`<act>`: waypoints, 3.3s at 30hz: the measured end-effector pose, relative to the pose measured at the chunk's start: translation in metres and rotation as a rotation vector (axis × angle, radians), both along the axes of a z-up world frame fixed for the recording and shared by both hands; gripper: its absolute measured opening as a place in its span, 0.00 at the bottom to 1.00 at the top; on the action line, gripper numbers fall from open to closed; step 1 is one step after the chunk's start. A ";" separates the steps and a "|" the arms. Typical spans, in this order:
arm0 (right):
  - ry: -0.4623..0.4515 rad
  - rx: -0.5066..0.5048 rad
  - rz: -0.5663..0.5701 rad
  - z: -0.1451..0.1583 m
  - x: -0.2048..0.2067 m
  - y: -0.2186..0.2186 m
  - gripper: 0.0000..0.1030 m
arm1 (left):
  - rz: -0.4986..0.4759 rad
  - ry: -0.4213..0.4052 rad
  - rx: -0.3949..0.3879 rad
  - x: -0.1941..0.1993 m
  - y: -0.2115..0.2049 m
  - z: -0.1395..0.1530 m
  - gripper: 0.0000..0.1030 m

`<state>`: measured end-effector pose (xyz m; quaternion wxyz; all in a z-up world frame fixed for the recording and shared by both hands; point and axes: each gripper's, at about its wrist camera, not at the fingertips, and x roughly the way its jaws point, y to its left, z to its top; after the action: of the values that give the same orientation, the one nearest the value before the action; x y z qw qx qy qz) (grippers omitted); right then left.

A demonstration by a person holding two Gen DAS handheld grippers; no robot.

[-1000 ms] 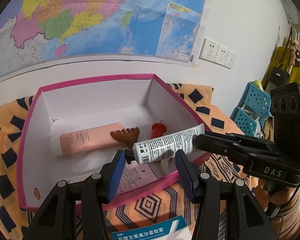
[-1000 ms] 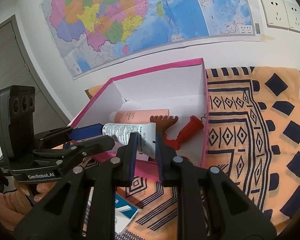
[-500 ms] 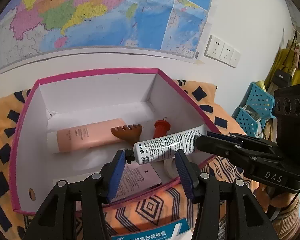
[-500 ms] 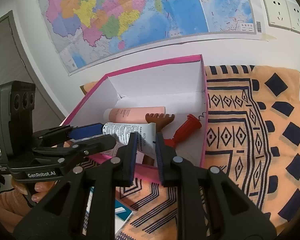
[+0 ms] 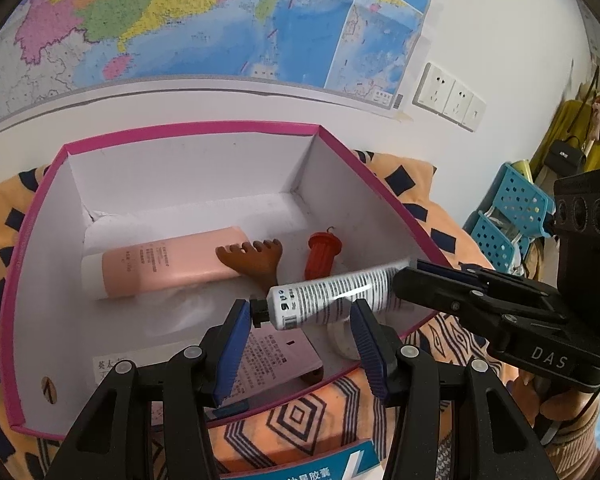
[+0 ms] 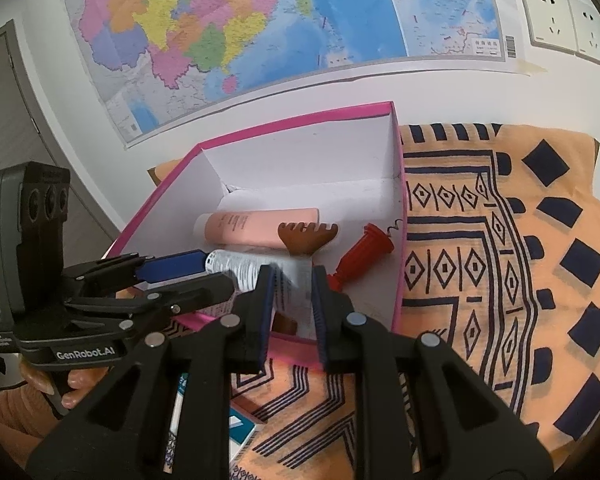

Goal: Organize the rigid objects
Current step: 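Lower the ointment tube into the magenta box and open the right gripper, then move the right gripper to the blue-and-white medicine box, then grasp the blue-and-white medicine box by its end with the right gripper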

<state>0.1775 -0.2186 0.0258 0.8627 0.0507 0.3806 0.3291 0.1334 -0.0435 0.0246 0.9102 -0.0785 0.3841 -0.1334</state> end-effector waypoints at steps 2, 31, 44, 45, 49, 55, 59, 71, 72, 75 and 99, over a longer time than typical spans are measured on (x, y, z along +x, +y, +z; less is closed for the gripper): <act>-0.002 -0.006 -0.001 0.000 0.000 0.001 0.21 | -0.001 0.003 0.000 0.001 0.000 -0.001 0.51; -0.013 0.105 -0.004 0.010 -0.027 -0.019 0.34 | 0.069 -0.149 0.097 -0.056 0.011 0.019 0.65; 0.007 0.099 0.085 -0.003 -0.069 -0.019 0.57 | 0.178 -0.120 0.203 -0.103 0.046 -0.005 0.79; 0.022 0.098 0.089 -0.008 -0.071 -0.018 0.57 | 0.182 -0.103 0.200 -0.106 0.047 -0.010 0.79; 0.077 0.085 0.100 -0.029 -0.077 -0.012 0.57 | 0.191 -0.052 0.196 -0.114 0.046 -0.027 0.80; 0.148 0.069 0.107 -0.053 -0.085 -0.006 0.57 | 0.174 0.019 0.158 -0.116 0.039 -0.045 0.80; 0.175 0.064 0.104 -0.062 -0.089 -0.005 0.57 | 0.169 0.058 0.140 -0.115 0.036 -0.054 0.80; 0.211 0.053 0.108 -0.079 -0.097 0.005 0.57 | 0.108 0.086 0.082 -0.118 0.026 -0.059 0.79; 0.214 0.054 0.109 -0.079 -0.097 0.007 0.57 | 0.103 0.087 0.078 -0.118 0.025 -0.059 0.79; 0.210 0.051 0.108 -0.080 -0.098 0.010 0.56 | 0.094 0.087 0.071 -0.119 0.023 -0.060 0.79; 0.224 0.056 0.111 -0.085 -0.097 0.014 0.38 | 0.051 0.128 -0.004 -0.120 0.021 -0.066 0.51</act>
<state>0.0804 -0.2049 -0.0595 0.7934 0.0903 0.4676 0.3790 0.0133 -0.0223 -0.0414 0.8867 -0.0983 0.4393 -0.1053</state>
